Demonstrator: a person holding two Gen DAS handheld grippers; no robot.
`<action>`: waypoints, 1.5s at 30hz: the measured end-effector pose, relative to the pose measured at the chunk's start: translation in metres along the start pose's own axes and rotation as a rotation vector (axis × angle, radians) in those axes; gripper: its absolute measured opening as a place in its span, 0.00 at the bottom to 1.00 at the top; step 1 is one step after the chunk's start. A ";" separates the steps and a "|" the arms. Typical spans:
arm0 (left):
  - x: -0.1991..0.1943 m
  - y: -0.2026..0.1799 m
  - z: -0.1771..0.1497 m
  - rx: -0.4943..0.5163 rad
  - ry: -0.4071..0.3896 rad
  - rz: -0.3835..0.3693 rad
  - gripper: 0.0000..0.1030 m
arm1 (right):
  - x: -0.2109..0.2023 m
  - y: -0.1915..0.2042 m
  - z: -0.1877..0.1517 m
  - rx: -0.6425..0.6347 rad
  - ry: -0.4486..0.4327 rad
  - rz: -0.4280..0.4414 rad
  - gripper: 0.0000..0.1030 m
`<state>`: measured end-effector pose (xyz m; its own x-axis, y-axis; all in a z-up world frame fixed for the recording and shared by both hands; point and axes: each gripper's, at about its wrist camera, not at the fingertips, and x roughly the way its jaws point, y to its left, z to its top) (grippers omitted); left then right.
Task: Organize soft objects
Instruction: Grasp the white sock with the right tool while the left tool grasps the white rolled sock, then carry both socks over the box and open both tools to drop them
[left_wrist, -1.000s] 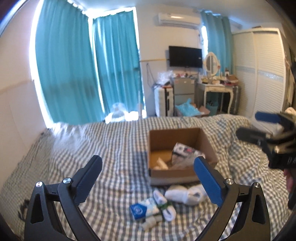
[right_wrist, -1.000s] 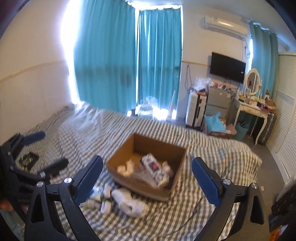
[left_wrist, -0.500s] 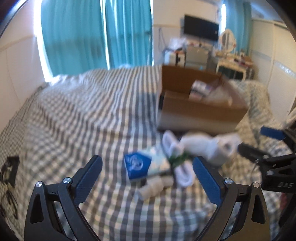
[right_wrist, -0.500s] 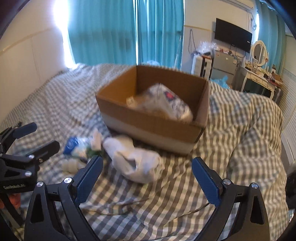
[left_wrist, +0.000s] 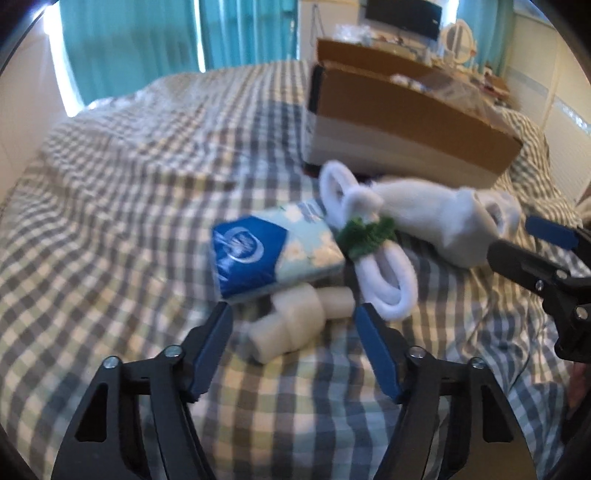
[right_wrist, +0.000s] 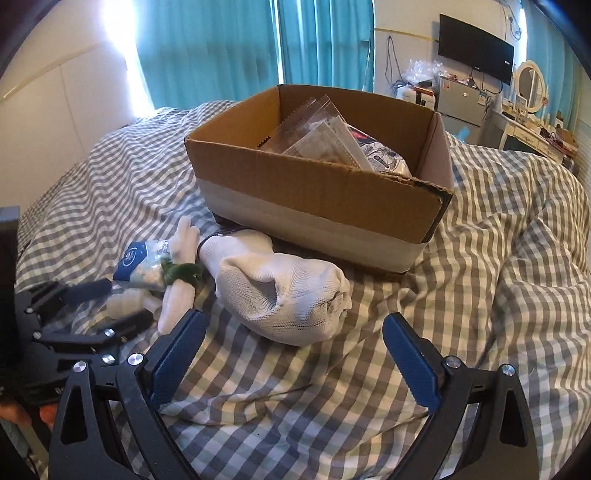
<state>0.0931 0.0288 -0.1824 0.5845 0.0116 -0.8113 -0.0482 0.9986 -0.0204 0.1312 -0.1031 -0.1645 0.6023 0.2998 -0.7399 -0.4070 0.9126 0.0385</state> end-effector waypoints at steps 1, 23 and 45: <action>0.004 -0.001 -0.001 0.001 0.017 -0.002 0.55 | 0.000 0.000 0.001 0.001 -0.001 0.003 0.94; -0.029 0.004 -0.001 -0.040 -0.082 -0.016 0.17 | 0.026 0.009 0.007 0.006 0.006 -0.001 0.52; -0.116 -0.026 0.031 0.021 -0.257 -0.049 0.14 | -0.075 0.002 -0.004 0.060 -0.159 0.007 0.49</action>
<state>0.0521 0.0028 -0.0696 0.7725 -0.0274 -0.6344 0.0010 0.9991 -0.0419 0.0822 -0.1250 -0.1118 0.7022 0.3425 -0.6242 -0.3734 0.9236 0.0868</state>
